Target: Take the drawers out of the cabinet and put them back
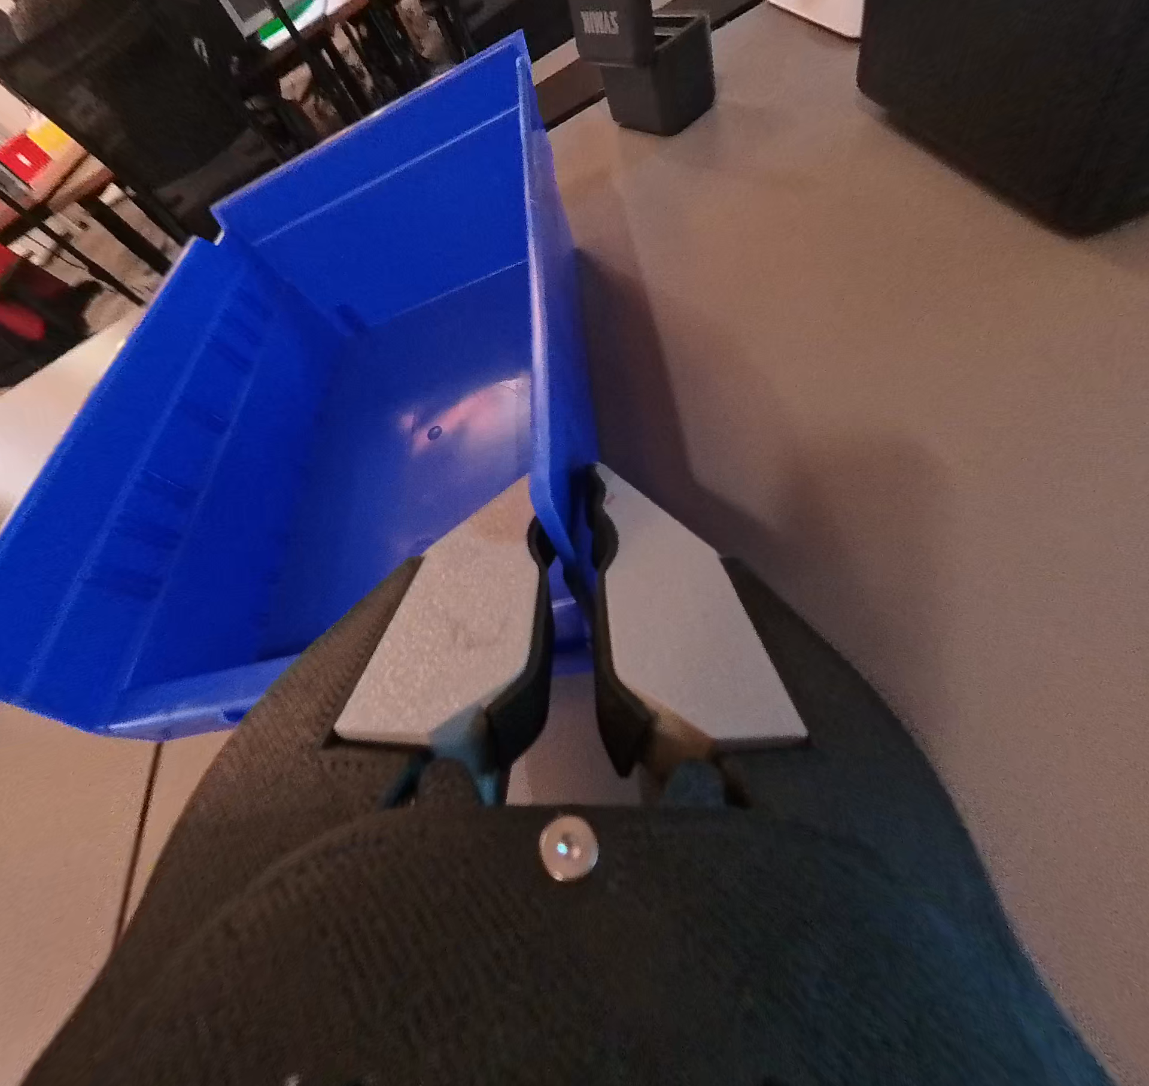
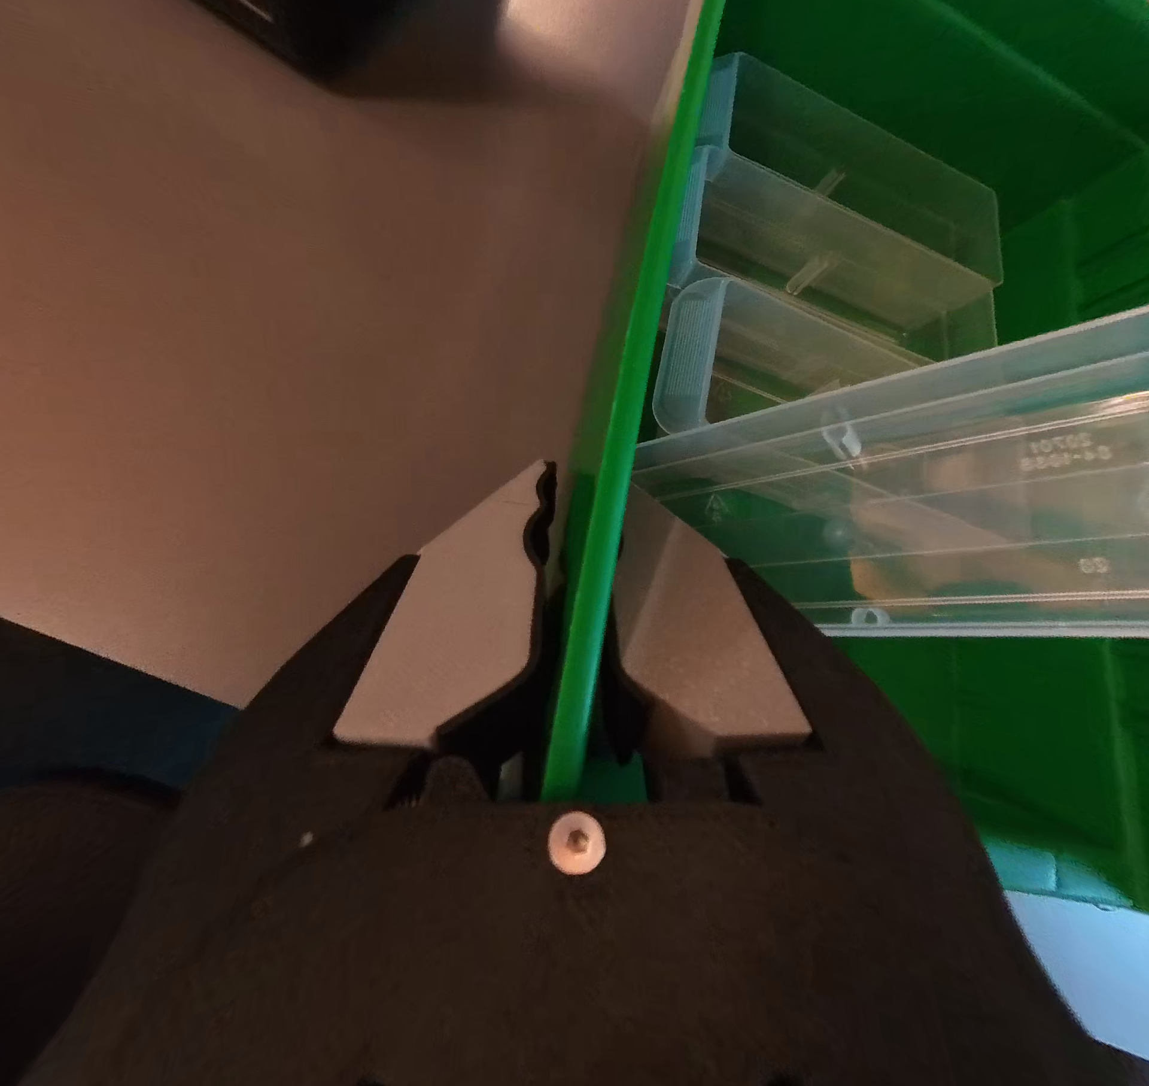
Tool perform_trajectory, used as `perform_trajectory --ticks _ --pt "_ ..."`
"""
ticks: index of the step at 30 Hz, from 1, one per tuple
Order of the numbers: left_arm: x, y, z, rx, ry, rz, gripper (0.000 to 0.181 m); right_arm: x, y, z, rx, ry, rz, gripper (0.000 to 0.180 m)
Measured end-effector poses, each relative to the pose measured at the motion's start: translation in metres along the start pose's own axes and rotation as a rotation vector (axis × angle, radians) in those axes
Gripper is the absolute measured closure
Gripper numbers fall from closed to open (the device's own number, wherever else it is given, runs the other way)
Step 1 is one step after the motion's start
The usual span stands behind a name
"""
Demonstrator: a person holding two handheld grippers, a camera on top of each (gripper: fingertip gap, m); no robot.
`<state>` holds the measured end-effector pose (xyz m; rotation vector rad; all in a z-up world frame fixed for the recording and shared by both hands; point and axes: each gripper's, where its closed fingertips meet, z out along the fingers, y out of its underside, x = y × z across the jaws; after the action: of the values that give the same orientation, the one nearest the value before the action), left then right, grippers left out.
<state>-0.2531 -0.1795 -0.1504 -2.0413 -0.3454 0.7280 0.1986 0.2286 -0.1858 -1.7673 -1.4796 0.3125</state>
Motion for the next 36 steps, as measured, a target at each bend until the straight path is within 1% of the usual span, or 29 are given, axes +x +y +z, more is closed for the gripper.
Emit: perform_trajectory --ticks 5,9,12,15,20,24,26,28,32,36 --pt "-0.001 -0.007 -0.012 0.028 -0.047 0.018 0.175 0.0 -0.007 -0.008 0.049 0.003 0.023 0.177" --pt "-0.012 -0.017 -0.031 0.084 -0.082 -0.034 0.175 -0.004 -0.013 -0.029 0.107 -0.026 0.068 0.178" --pt "-0.02 -0.025 -0.049 0.091 -0.131 0.008 0.174 -0.009 -0.012 -0.051 0.115 0.006 0.035 0.178" --pt "-0.029 -0.037 -0.07 0.127 -0.163 -0.006 0.175 -0.016 -0.015 -0.087 0.132 0.037 0.005 0.177" --pt "-0.041 -0.046 -0.112 0.169 -0.172 -0.045 0.174 -0.04 -0.026 -0.172 0.151 0.023 -0.104 0.178" --pt "-0.051 -0.047 -0.143 0.187 -0.202 -0.083 0.175 -0.082 -0.046 -0.236 0.226 -0.071 -0.201 0.178" --pt "-0.053 -0.046 -0.157 0.198 -0.226 -0.078 0.175 -0.108 -0.057 -0.257 0.284 -0.131 -0.249 0.178" --pt "-0.054 -0.046 -0.17 0.211 -0.245 -0.078 0.175 -0.136 -0.067 -0.269 0.337 -0.201 -0.292 0.178" --pt "-0.056 -0.048 -0.197 0.238 -0.26 -0.097 0.175 -0.199 -0.089 -0.269 0.4 -0.365 -0.346 0.178" --pt "-0.063 -0.051 -0.221 0.267 -0.293 -0.106 0.175 -0.282 -0.109 -0.237 0.388 -0.516 -0.421 0.176"
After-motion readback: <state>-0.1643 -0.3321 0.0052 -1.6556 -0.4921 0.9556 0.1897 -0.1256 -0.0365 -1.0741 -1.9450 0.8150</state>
